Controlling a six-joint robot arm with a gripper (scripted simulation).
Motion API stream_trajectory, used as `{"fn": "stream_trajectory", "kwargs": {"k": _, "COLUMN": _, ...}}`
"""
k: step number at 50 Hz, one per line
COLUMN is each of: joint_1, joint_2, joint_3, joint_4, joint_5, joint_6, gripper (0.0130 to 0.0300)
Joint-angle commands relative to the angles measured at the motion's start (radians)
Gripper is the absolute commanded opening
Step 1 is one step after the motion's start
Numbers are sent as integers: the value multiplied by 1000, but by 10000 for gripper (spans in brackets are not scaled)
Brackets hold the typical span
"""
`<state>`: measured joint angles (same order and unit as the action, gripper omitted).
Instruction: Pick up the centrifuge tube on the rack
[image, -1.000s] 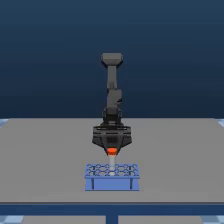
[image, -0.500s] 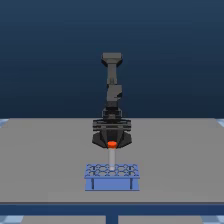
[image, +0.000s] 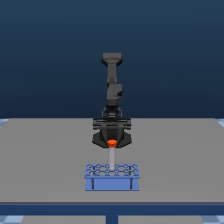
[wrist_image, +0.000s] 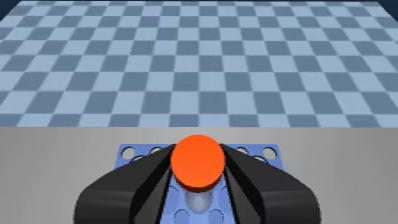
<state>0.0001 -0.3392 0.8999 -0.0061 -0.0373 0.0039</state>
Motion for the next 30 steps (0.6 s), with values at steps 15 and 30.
{"fn": "stream_trajectory", "kwargs": {"k": 15, "joint_1": 0, "joint_2": -7, "joint_3": -6, "joint_4": 53, "joint_5": 16, "joint_6": -51, "gripper": 130}}
{"fn": "stream_trajectory", "kwargs": {"k": 30, "joint_1": 0, "joint_2": -11, "joint_3": -11, "joint_4": 156, "joint_5": 25, "joint_6": -154, "gripper": 130}}
